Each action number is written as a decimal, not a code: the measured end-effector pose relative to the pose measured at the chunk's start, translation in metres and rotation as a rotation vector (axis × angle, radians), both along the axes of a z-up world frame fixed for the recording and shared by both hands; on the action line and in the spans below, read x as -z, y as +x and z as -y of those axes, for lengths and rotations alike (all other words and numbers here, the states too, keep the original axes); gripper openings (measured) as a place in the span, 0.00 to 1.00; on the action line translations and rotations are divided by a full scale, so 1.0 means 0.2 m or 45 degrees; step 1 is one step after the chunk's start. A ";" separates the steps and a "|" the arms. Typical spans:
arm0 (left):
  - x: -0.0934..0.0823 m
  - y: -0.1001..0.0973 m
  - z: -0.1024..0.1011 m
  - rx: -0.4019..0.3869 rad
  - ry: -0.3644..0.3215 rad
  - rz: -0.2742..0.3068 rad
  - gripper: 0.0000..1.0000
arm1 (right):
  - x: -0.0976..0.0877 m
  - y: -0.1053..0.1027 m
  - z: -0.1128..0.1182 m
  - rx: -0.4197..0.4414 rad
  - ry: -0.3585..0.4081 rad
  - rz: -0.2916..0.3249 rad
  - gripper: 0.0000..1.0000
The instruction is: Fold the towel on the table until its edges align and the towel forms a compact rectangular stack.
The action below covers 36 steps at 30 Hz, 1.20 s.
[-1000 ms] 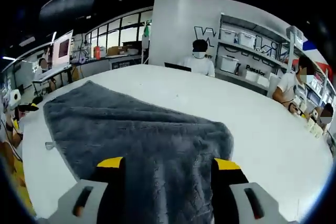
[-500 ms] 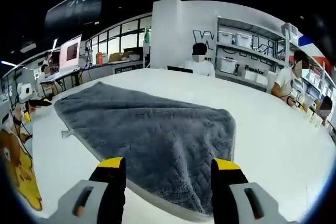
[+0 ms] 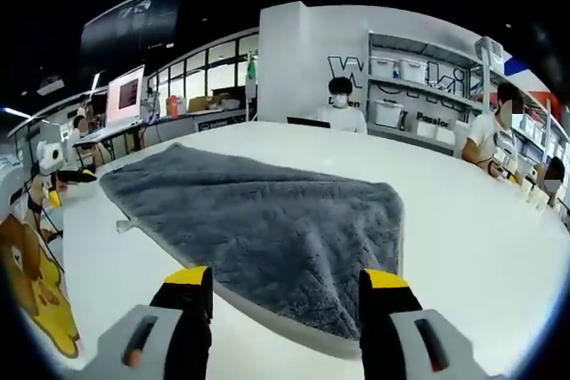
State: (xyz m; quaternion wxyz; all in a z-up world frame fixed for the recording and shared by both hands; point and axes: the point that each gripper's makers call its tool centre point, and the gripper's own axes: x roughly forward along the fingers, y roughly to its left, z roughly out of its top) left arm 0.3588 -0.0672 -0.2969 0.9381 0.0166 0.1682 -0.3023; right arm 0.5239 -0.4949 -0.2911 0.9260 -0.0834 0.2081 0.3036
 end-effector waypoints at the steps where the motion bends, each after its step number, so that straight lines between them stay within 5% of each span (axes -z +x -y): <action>1: 0.00 0.00 0.00 -0.001 0.002 -0.003 0.96 | 0.00 -0.01 0.00 -0.003 0.003 0.002 0.70; 23: 0.01 0.00 -0.08 -0.035 0.046 -0.026 0.96 | 0.06 -0.23 -0.03 0.000 0.058 0.025 0.71; 36: 0.03 0.00 -0.19 -0.052 0.138 -0.071 0.95 | 0.06 -0.25 0.02 0.014 0.016 0.034 0.70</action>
